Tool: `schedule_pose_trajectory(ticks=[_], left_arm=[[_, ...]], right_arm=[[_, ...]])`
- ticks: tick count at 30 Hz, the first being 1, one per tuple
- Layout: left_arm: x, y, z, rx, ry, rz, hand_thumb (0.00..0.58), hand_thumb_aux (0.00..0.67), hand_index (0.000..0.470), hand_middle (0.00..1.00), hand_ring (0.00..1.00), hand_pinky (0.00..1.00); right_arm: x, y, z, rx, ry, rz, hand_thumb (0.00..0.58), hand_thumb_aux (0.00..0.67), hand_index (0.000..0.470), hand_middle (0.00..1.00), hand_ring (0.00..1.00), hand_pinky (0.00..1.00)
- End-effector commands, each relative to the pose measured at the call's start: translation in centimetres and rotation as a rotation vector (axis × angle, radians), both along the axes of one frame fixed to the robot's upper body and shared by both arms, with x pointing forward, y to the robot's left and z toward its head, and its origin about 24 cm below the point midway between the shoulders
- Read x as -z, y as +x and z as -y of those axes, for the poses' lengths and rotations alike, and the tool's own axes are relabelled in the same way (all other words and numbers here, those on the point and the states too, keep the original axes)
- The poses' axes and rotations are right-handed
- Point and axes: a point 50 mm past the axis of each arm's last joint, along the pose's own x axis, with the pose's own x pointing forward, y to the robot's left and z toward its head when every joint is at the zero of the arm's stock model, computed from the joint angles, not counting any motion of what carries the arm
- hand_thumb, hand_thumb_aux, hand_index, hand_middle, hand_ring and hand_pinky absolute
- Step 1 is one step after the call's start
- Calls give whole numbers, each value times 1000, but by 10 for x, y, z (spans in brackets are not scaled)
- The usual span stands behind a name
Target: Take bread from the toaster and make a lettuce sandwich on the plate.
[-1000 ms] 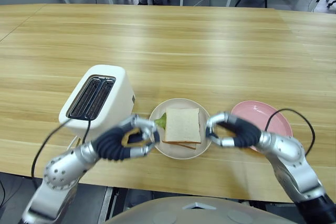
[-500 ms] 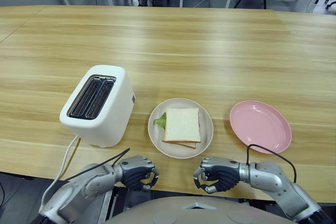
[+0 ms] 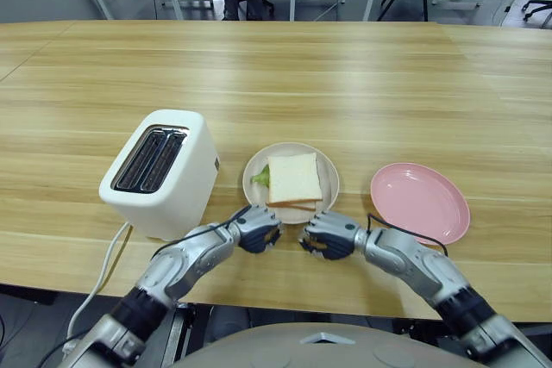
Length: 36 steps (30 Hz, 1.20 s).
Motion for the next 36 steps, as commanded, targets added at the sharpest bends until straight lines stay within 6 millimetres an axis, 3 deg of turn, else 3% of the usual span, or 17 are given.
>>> schedule_pose_trajectory(ticks=[1,7,11,15,16,17,18,19,22,25,30,36], left_arm=[[7,31,-7,-102,71,72,580,670,460,1000,1000,1000],[-3,79,-10,-173,117,211,580,670,460,1000,1000,1000],[-13,90,-14,-189,92,296,580,670,460,1000,1000,1000],[-21,77,-16,-203,-15,314,580,670,460,1000,1000,1000],[-24,72,-16,-220,-73,300,517,449,308,765,765,765],[-27,65,-17,-247,-156,274,328,229,157,471,471,471],[-32,57,-18,-313,-292,229,0,0,0,0,0,0],[-37,46,-21,-362,-421,186,0,0,0,0,0,0],[-54,15,-33,-457,-759,93,0,0,0,0,0,0],[-74,-11,-37,-442,-1052,14,0,0,0,0,0,0],[-90,-47,-39,-382,-1315,-72,0,0,0,0,0,0],[-90,-65,-48,-400,-1488,-117,0,0,0,0,0,0]], right_arm=[[2,36,-2,83,-29,92,580,670,460,1000,1000,1000],[-13,85,3,192,-12,233,580,670,460,1000,1000,1000],[-20,88,4,189,30,259,580,670,460,1000,1000,1000],[-26,74,4,160,118,249,580,670,460,1000,1000,1000],[-29,67,4,163,172,227,580,670,460,847,847,847],[-32,60,5,174,243,193,580,670,460,651,651,651],[-38,52,5,183,347,149,559,541,372,227,227,227],[-44,42,7,205,482,79,0,0,0,0,0,0],[-63,15,14,249,846,-131,0,0,0,0,0,0],[-73,-3,24,284,1036,-257,0,0,0,0,0,0],[-75,-17,36,384,1265,-323,0,0,0,0,0,0],[-72,-31,40,437,1433,-281,0,0,0,0,0,0]])
